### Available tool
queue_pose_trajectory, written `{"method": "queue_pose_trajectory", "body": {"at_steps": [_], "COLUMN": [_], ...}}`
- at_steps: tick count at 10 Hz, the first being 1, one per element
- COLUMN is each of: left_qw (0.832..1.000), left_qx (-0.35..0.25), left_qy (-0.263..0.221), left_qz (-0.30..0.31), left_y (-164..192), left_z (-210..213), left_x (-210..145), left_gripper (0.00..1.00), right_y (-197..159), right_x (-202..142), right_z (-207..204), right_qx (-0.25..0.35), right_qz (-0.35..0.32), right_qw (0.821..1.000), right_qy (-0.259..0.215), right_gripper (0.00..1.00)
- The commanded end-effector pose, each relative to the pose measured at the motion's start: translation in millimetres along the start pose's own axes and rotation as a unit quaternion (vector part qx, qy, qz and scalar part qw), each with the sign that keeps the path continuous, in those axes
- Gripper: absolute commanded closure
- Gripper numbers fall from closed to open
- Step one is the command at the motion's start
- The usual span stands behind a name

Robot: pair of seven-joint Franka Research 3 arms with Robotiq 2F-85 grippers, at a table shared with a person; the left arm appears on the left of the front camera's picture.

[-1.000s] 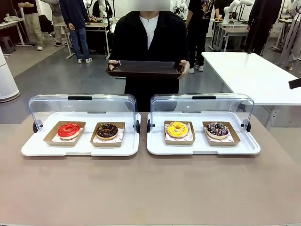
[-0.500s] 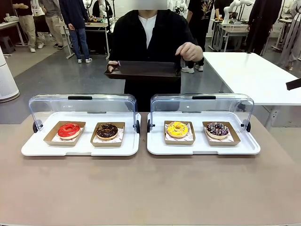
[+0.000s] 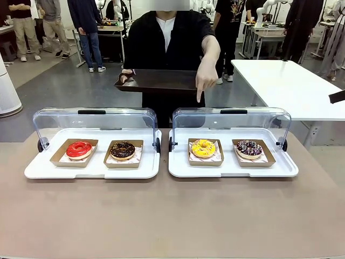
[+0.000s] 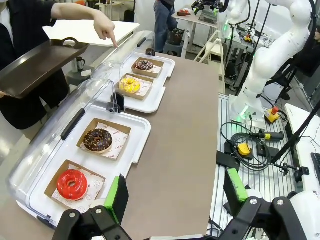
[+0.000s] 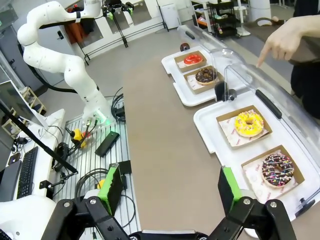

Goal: Provide the desired donut to the person.
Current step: Pick up and lift the Paper togo box containing the Donut pointed at by the person.

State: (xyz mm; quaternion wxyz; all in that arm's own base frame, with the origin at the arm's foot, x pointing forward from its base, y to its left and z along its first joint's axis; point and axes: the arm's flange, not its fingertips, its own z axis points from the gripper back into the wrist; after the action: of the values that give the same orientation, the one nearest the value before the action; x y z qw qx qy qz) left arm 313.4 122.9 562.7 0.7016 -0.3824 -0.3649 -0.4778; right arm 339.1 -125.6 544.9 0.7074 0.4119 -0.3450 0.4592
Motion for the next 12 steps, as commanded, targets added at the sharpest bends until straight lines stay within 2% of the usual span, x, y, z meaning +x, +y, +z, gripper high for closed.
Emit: {"method": "queue_pose_trajectory", "body": {"at_steps": [1, 12], "left_qw": [1.0, 1.0], "left_qx": [-0.001, -0.001], "left_qy": [-0.002, -0.002], "left_qz": [-0.003, -0.003], "left_y": [0.3, 0.3], "left_z": [0.6, 0.6], "left_x": [0.7, 0.7], "left_gripper": [0.0, 0.0], "right_y": [0.7, 0.7], "right_x": [1.1, 1.1], "right_z": [-0.1, -0.1], "right_qx": [0.003, 0.003], "right_qz": [0.003, 0.003], "right_qw": [1.0, 1.0], "right_qy": [-0.004, -0.004], "right_gripper": [0.0, 0.0]}}
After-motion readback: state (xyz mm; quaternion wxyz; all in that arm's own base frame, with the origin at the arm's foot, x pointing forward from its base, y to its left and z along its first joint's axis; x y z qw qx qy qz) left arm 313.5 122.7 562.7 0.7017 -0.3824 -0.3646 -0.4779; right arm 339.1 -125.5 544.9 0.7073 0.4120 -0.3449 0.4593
